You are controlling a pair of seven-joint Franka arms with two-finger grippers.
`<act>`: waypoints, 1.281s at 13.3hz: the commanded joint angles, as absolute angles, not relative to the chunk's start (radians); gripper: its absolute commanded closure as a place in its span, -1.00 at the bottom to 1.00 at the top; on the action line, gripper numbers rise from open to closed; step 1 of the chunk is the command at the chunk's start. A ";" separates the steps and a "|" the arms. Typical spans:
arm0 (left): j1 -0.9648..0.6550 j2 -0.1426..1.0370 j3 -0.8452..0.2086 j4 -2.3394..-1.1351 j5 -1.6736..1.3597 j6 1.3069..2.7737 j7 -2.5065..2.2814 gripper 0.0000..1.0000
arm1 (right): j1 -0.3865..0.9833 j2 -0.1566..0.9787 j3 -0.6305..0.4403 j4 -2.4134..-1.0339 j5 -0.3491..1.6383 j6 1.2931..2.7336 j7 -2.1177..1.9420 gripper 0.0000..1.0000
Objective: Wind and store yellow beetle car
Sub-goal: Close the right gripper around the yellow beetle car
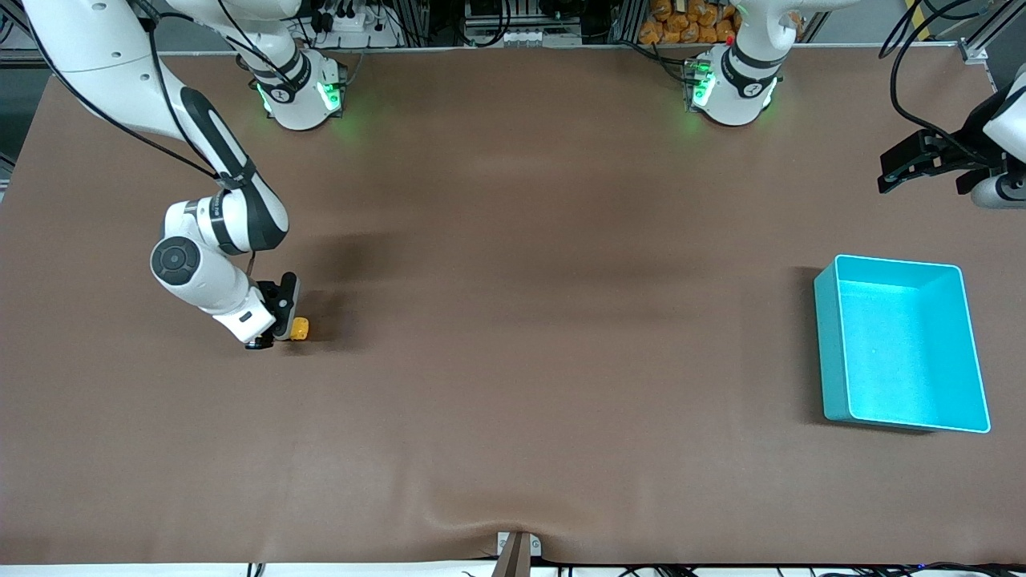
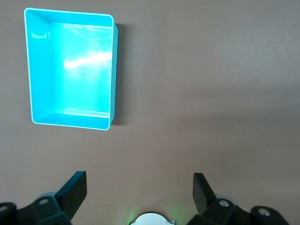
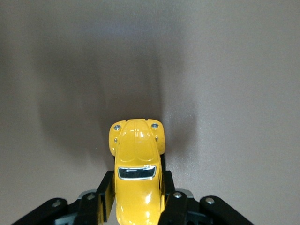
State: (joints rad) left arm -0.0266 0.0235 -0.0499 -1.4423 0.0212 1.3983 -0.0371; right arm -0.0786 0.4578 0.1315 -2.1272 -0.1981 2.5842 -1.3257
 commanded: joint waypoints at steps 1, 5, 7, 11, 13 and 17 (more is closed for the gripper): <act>-0.029 0.011 -0.051 -1.447 0.006 1.401 -0.032 -1.00 | -0.090 0.486 0.114 -2.086 -0.268 2.589 -1.327 0.67; -0.021 0.012 -0.049 -1.448 0.006 1.401 -0.029 -1.00 | -0.113 0.509 0.112 -2.074 -0.272 2.611 -1.338 0.67; -0.023 0.012 -0.049 -1.447 0.006 1.401 -0.029 -1.00 | -0.123 0.521 0.112 -2.074 -0.272 2.612 -1.338 0.67; -0.025 0.012 -0.049 -1.448 0.006 1.401 -0.029 -1.00 | -0.156 0.555 0.112 -2.074 -0.272 2.648 -1.338 0.67; -0.025 0.012 -0.049 -1.448 0.006 1.401 -0.029 -1.00 | -0.173 0.580 0.112 -2.074 -0.273 2.674 -1.338 0.67; -0.026 0.014 -0.049 -1.448 0.008 1.401 -0.029 -1.00 | -0.219 0.591 0.112 -2.072 -0.327 2.674 -1.339 0.67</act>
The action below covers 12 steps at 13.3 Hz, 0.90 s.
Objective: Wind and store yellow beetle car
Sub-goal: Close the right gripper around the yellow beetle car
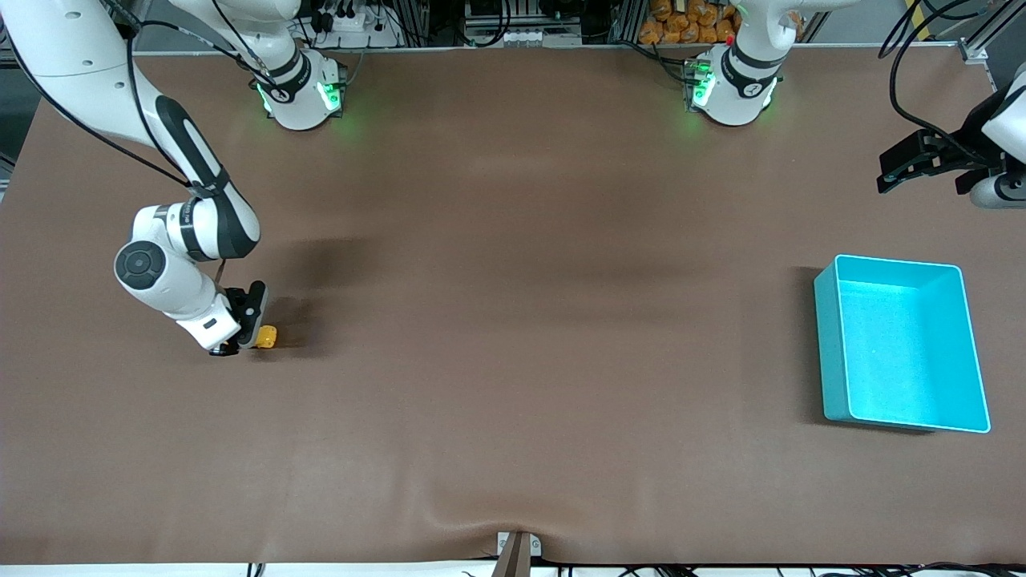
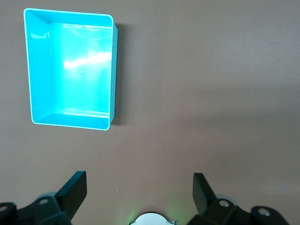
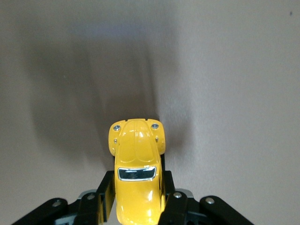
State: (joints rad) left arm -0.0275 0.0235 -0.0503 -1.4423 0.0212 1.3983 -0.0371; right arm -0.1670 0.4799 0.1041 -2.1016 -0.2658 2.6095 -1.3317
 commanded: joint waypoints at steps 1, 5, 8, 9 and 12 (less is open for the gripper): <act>-0.022 0.014 -0.049 -1.447 0.006 1.402 -0.028 -1.00 | -0.236 0.594 0.112 -2.072 -0.346 2.674 -1.339 0.67; -0.021 0.014 -0.046 -1.448 0.006 1.402 -0.023 -1.00 | -0.276 0.603 0.112 -2.071 -0.382 2.677 -1.339 0.67; -0.021 0.014 -0.048 -1.448 0.008 1.404 -0.023 -1.00 | -0.301 0.607 0.112 -2.072 -0.393 2.677 -1.339 0.67; -0.021 0.014 -0.048 -1.448 0.006 1.404 -0.023 -1.00 | -0.311 0.612 0.112 -2.071 -0.394 2.680 -1.339 0.67; -0.025 0.014 -0.048 -1.447 0.008 1.404 -0.023 -1.00 | -0.348 0.632 0.112 -2.057 -0.439 2.700 -1.339 0.67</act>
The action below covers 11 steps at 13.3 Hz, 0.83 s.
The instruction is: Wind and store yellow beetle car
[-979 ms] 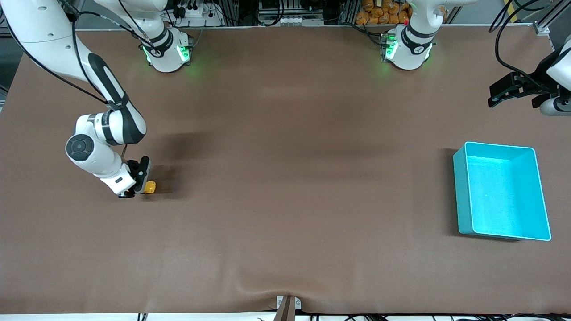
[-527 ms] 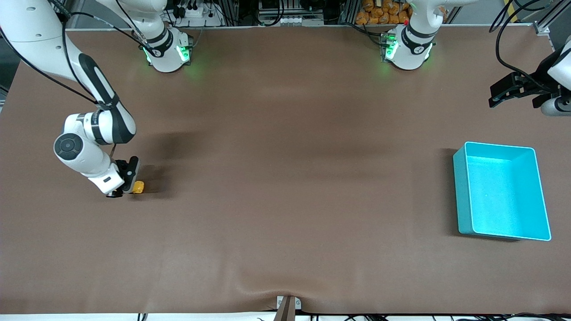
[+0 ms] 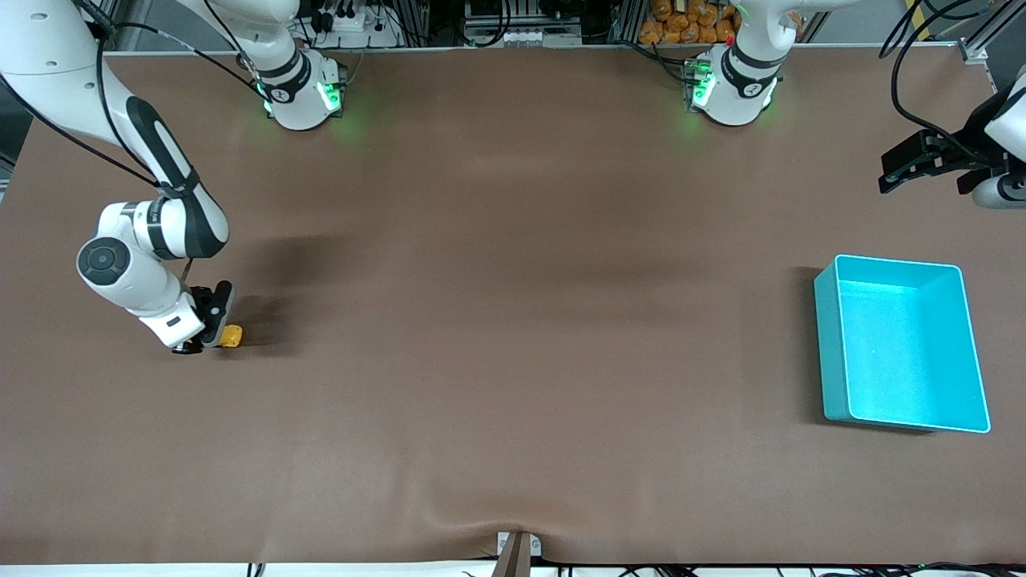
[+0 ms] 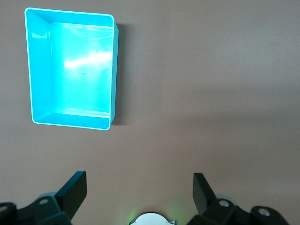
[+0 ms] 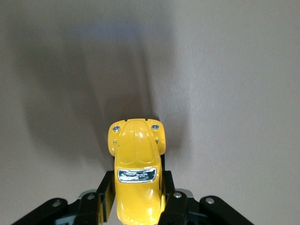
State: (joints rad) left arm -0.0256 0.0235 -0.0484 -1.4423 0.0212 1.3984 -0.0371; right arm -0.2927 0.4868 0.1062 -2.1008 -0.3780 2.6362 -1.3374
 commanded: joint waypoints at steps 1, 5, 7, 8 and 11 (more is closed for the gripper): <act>-0.025 0.014 -0.049 -1.448 0.008 1.404 -0.023 -1.00 | -0.360 0.634 0.112 -2.054 -0.440 2.700 -1.339 0.67; -0.029 0.014 -0.049 -1.447 0.008 1.404 -0.028 -1.00 | -0.403 0.638 0.112 -2.052 -0.442 2.700 -1.350 0.57; -0.029 0.014 -0.049 -1.447 0.008 1.404 -0.029 -1.00 | -0.413 0.641 0.112 -2.034 -0.440 2.698 -1.355 0.06; -0.026 0.014 -0.049 -1.447 0.008 1.404 -0.029 -1.00 | -0.417 0.641 0.113 -2.011 -0.436 2.688 -1.350 -0.57; -0.028 0.014 -0.049 -1.447 0.008 1.404 -0.029 -1.00 | -0.474 0.632 0.162 -1.909 -0.422 2.538 -1.351 -1.00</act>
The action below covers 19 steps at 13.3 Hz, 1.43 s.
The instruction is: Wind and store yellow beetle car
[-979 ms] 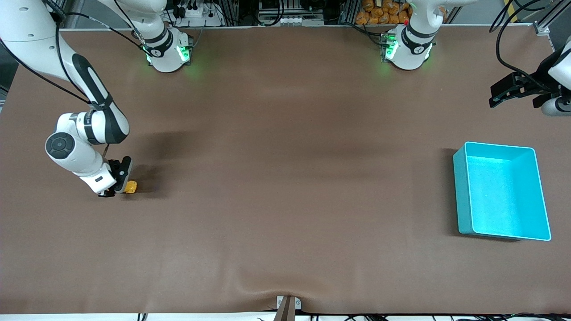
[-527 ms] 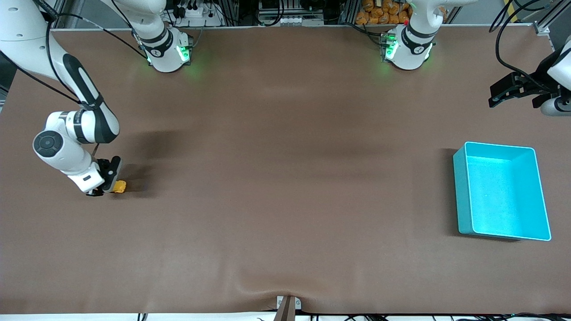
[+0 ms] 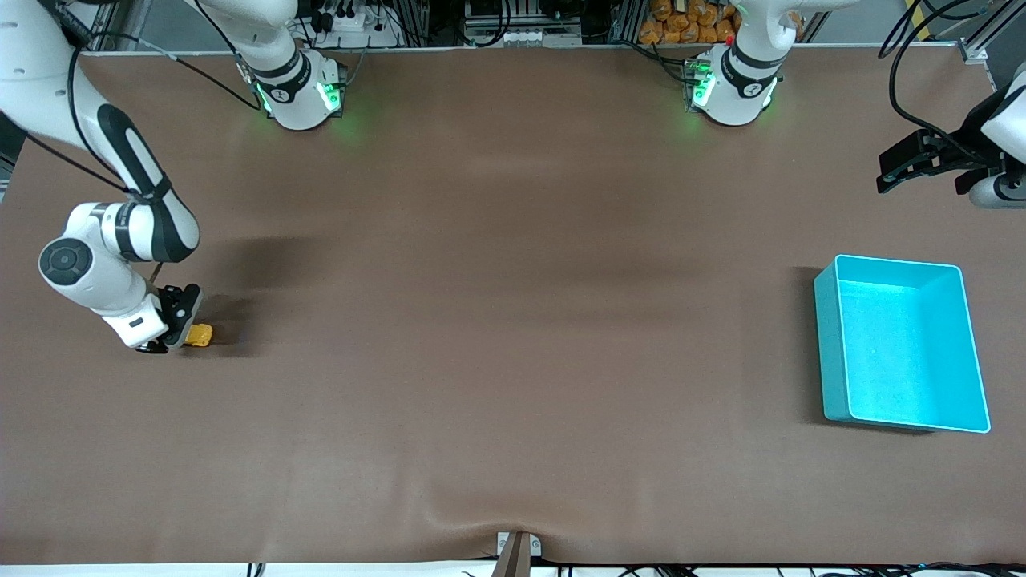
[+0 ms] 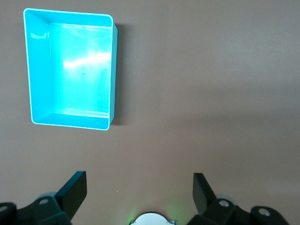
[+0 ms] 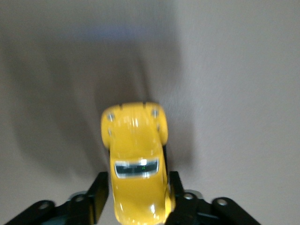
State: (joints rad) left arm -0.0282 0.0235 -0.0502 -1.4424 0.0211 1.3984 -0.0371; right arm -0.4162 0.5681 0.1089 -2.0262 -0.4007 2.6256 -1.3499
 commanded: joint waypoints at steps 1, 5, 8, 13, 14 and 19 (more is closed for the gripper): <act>-0.028 0.014 -0.049 -1.447 0.008 1.404 -0.029 -1.00 | -0.509 0.632 0.204 -1.872 -0.422 2.464 -1.356 -1.00; -0.026 0.014 -0.049 -1.447 0.008 1.404 -0.029 -1.00 | -0.695 0.630 0.402 -1.799 -0.423 2.283 -1.358 -1.00; -0.026 0.014 -0.049 -1.447 0.008 1.404 -0.029 -1.00 | -0.733 0.627 0.437 -1.784 -0.422 2.264 -1.367 -1.00; -0.023 0.014 -0.049 -1.448 0.008 1.404 -0.029 -1.00 | -0.825 0.626 0.578 -1.663 -0.347 2.061 -1.355 -1.00; -0.023 0.014 -0.049 -1.447 0.008 1.404 -0.029 -1.00 | -0.821 0.626 0.589 -1.632 -0.345 2.037 -1.355 -1.00; -0.023 0.014 -0.049 -1.447 0.008 1.405 -0.028 -1.00 | -0.821 0.624 0.693 -1.484 -0.345 1.851 -1.292 -1.00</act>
State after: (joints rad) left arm -0.0268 0.0235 -0.0494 -1.4424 0.0212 1.3984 -0.0371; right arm -0.8028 0.6109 0.6365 -1.5538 -0.3568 1.9399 -1.3298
